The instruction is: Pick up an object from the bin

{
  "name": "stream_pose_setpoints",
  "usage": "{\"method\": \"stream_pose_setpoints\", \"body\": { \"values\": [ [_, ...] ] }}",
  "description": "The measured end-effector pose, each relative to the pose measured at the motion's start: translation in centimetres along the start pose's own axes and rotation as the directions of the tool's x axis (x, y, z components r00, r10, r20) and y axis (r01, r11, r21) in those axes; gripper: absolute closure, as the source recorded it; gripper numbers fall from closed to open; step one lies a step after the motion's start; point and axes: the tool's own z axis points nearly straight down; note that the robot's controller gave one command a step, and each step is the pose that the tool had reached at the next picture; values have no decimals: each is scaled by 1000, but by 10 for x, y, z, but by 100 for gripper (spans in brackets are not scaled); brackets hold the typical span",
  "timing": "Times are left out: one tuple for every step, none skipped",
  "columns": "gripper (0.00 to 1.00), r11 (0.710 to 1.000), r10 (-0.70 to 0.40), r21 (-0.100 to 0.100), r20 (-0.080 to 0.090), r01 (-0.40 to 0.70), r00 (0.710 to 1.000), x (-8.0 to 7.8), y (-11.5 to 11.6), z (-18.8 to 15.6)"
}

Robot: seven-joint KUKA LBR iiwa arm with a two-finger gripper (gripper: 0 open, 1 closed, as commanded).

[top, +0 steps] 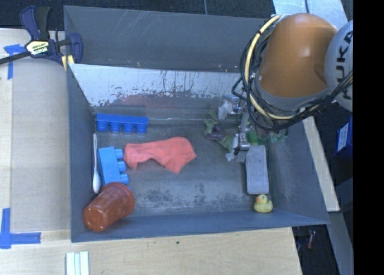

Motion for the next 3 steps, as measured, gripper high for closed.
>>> {"method": "stream_pose_setpoints", "body": {
  "values": [
    [0, 998, 55, -1, 4, -55, 998, -23, 66, 86],
    [0, 989, 147, -6, 18, -147, 989, -31, 138, 70],
    [0, 971, 239, 0, 3, -239, 971, -23, 122, 112]
  ]
}}
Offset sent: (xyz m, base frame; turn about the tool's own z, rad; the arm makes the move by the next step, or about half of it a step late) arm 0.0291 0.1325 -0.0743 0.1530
